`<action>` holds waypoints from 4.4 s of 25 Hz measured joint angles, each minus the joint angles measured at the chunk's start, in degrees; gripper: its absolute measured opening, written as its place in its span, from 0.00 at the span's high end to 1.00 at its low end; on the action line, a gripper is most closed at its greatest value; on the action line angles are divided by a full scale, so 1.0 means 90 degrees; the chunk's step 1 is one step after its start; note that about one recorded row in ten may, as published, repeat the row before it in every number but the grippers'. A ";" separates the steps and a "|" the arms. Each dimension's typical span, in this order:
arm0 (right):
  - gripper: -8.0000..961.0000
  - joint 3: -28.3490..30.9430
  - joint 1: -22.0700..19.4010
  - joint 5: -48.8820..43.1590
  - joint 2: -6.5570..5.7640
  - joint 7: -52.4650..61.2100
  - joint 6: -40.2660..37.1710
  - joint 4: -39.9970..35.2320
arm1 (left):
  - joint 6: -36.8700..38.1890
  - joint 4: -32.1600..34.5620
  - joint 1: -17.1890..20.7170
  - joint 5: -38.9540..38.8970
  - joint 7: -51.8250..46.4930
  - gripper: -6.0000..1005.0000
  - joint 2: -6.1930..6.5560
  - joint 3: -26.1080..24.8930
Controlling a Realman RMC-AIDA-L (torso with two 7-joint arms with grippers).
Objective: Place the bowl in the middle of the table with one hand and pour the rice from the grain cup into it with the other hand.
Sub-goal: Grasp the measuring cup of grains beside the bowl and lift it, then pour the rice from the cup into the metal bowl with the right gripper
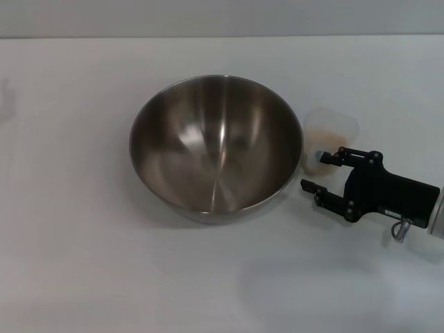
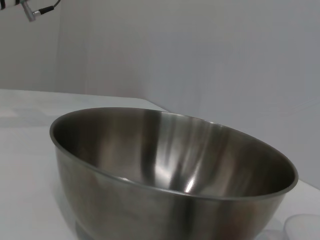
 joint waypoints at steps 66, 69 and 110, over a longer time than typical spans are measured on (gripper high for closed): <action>0.97 0.0069 -0.0412 0.4243 0.0020 -0.0515 -0.1225 0.1340 | 0.0162 -0.0061 0.0170 0.0015 -0.0070 0.43 0.0009 0.0052; 0.97 0.0069 -0.0328 0.4394 0.0026 -0.0350 -0.1279 0.1475 | 0.0163 -0.0063 0.0189 0.0019 -0.0075 0.43 0.0009 0.0051; 0.98 -0.0801 0.0797 0.1631 0.0013 0.1827 -0.2528 0.1584 | 0.0103 -0.0065 0.0162 0.0019 -0.0079 0.43 0.0035 0.0049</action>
